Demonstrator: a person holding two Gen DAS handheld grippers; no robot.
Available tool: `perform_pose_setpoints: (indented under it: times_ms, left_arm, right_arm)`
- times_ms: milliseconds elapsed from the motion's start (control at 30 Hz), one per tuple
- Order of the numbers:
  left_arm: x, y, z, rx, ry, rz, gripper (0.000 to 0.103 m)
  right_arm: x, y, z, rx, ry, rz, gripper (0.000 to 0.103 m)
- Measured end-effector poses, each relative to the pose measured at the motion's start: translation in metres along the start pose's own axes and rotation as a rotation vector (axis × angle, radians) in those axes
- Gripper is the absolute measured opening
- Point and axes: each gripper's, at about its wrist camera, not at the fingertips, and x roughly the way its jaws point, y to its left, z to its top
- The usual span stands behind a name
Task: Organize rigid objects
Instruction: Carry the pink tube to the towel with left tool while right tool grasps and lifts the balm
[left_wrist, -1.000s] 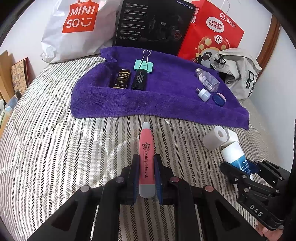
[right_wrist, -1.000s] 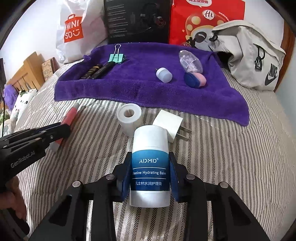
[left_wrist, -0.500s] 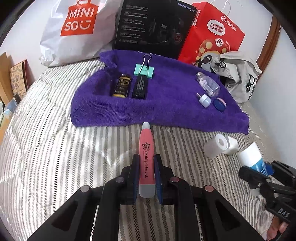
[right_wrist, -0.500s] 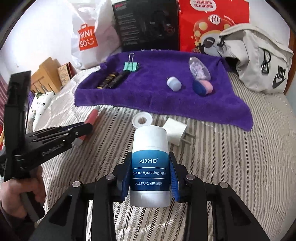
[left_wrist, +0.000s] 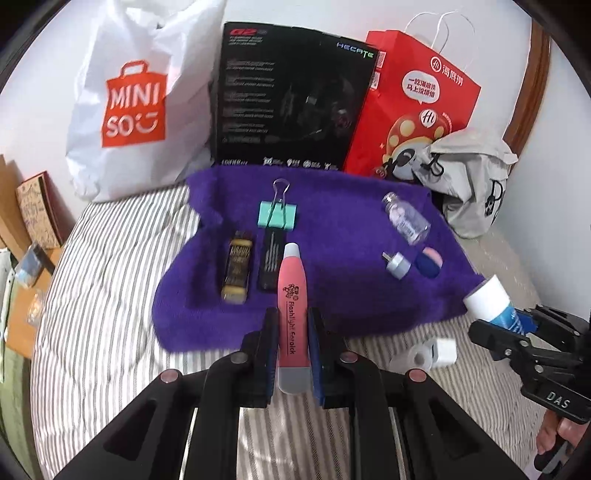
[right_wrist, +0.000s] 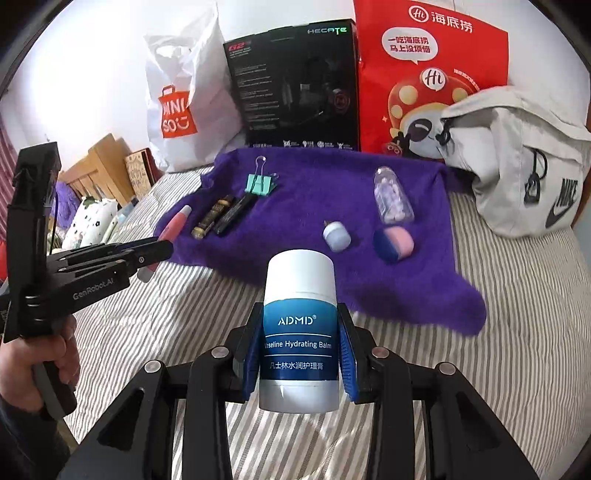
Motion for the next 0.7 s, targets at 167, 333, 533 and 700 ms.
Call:
perform_pose_setpoints:
  times_ms: [167, 333, 533, 700]
  left_arm:
    - [0.009, 0.001, 0.011, 0.003, 0.007, 0.004, 0.015]
    - [0.018, 0.007, 0.007, -0.009, 0.03, 0.008, 0.015]
    - [0.025, 0.019, -0.001, -0.023, 0.057, 0.021, 0.015]
    - [0.029, 0.025, -0.003, -0.027, 0.068, 0.015, 0.015]
  right_arm:
    - [0.012, -0.014, 0.021, 0.003, -0.007, 0.0, 0.036]
    - [0.036, -0.027, 0.054, -0.012, -0.015, -0.014, 0.036]
    - [0.083, -0.033, 0.089, -0.033, 0.012, -0.025, 0.036]
    - [0.123, -0.033, 0.108, -0.054, 0.056, -0.043, 0.036]
